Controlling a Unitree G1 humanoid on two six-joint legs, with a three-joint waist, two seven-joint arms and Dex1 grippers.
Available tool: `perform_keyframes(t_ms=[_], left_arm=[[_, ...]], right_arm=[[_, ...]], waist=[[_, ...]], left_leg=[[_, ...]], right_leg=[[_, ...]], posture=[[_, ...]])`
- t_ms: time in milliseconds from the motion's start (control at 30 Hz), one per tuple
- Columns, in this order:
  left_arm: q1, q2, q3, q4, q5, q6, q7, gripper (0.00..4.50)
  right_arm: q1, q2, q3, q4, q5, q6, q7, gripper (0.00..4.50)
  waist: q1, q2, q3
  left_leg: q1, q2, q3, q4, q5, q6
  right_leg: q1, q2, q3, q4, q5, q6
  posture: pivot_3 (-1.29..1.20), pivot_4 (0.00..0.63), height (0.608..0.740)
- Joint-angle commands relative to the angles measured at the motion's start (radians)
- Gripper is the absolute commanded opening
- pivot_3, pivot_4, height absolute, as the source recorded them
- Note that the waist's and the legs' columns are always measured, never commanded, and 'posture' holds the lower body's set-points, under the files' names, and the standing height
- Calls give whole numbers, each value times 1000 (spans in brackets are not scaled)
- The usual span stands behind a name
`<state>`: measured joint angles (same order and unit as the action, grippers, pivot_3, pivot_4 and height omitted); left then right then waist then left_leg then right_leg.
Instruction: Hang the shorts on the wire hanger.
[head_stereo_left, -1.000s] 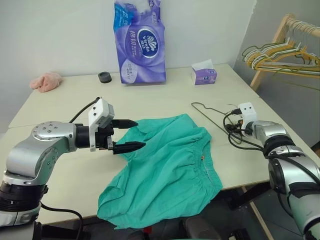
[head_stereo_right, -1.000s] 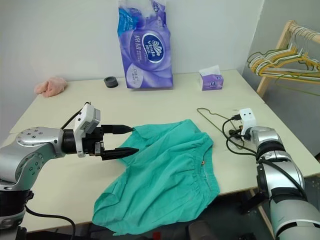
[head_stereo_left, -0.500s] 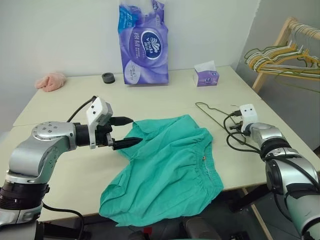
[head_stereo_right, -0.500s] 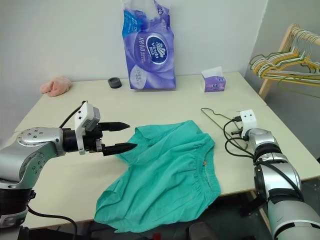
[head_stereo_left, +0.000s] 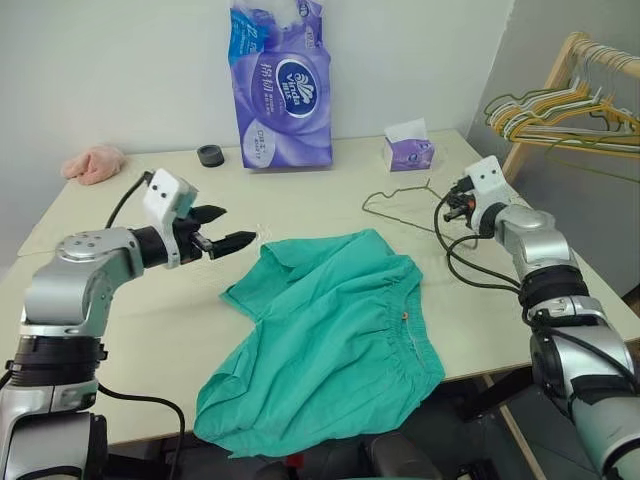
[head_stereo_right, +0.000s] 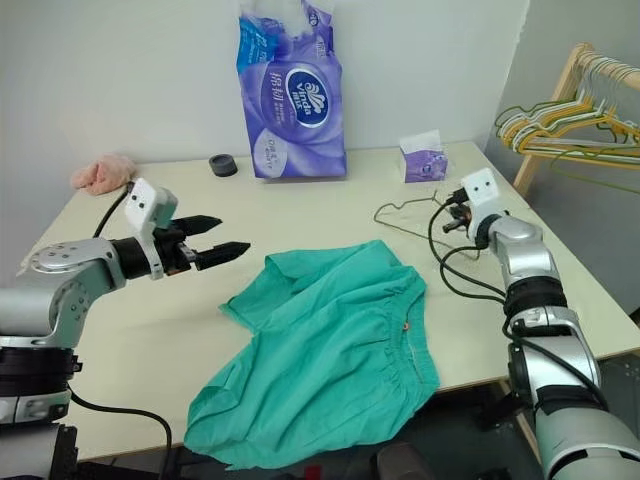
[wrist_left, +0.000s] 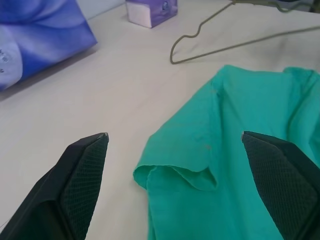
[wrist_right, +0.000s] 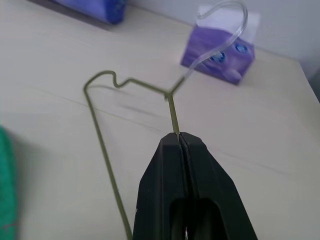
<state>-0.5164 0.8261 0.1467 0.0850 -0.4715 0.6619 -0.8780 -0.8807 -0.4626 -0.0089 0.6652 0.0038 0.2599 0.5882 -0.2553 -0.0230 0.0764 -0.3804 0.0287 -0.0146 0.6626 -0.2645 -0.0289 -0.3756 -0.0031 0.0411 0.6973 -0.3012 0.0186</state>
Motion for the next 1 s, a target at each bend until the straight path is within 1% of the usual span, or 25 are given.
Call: perform_keyframes(t_ms=[33, 167, 300, 400, 500, 567, 667, 767, 900, 1000], left_arm=[[-44, 5, 36, 22, -16, 5, -9, 4500], [-45, -2, 29, 20, -12, 3, -12, 4500], [10, 9, 22, -72, -70, 31, -96, 4500], [49, 24, 20, -145, -126, 83, -154, 4500], [54, 27, 15, -177, -146, 107, -172, 4500], [54, 28, 8, -196, -154, 112, -185, 4500], [47, 24, -7, -203, -124, 69, -188, 4500], [43, 23, -13, -197, -112, 53, -189, 4500], [45, 30, -19, -199, -107, 46, -196, 4500], [48, 31, -18, -206, -107, 47, -195, 4500]], right_arm=[[41, -12, 34, -234, 4, 18, 42, 63], [86, -22, 62, -267, -20, 47, 40, 63], [91, -34, 51, -216, -13, 80, 51, 63], [67, -49, 28, -125, 5, 107, 60, 634], [20, -60, 37, 19, -20, 76, 44, 1580], [-21, -60, 46, 122, -42, 53, 15, 2289], [-85, -54, 56, 283, -67, 24, -22, 3328], [-125, -49, 68, 391, -88, -14, -21, 4320], [-169, -33, 65, 540, -110, -39, -66, 4320], [-185, -24, 64, 590, -119, -41, -73, 4320]], waist=[[3, 0, 0], [3, 0, 0], [3, 0, 0], [3, 0, 0], [2, 1, 1], [1, 1, 1], [-7, 2, 1], [-15, 2, 1], [-22, 2, 1], [-22, 2, 1]], left_leg=[[0, 0, 0, 0, 0, 0], [0, 0, 0, 0, 0, 0], [0, -1, 0, 0, 0, 0], [0, -1, 1, 0, 0, 0], [0, -1, 1, 0, 0, 0], [1, -1, 1, 0, 0, 0], [1, -2, 1, 0, 0, 0], [1, -1, 1, 0, 0, 0], [1, -1, 1, 0, 0, 0], [1, -1, 1, 0, 0, 0]], right_leg=[[0, 0, 0, 0, 0, 0], [0, 0, 0, 0, 0, 0], [0, 0, 0, 0, 0, 0], [0, 0, 0, 0, 0, 0], [0, 0, 0, 0, 0, 0], [0, 1, 0, 0, 0, 0], [0, 2, 1, 0, 0, 0], [1, 2, 1, 0, 0, 0], [1, 2, 2, 0, 0, 0], [1, 2, 2, 0, 0, 0]], posture=[[-239, 26, 740], [-240, 27, 740], [-238, 29, 740], [-236, 30, 740], [-236, 30, 740], [-236, 29, 740], [-236, 29, 740], [-236, 29, 740], [-237, 30, 740], [-237, 30, 740]])
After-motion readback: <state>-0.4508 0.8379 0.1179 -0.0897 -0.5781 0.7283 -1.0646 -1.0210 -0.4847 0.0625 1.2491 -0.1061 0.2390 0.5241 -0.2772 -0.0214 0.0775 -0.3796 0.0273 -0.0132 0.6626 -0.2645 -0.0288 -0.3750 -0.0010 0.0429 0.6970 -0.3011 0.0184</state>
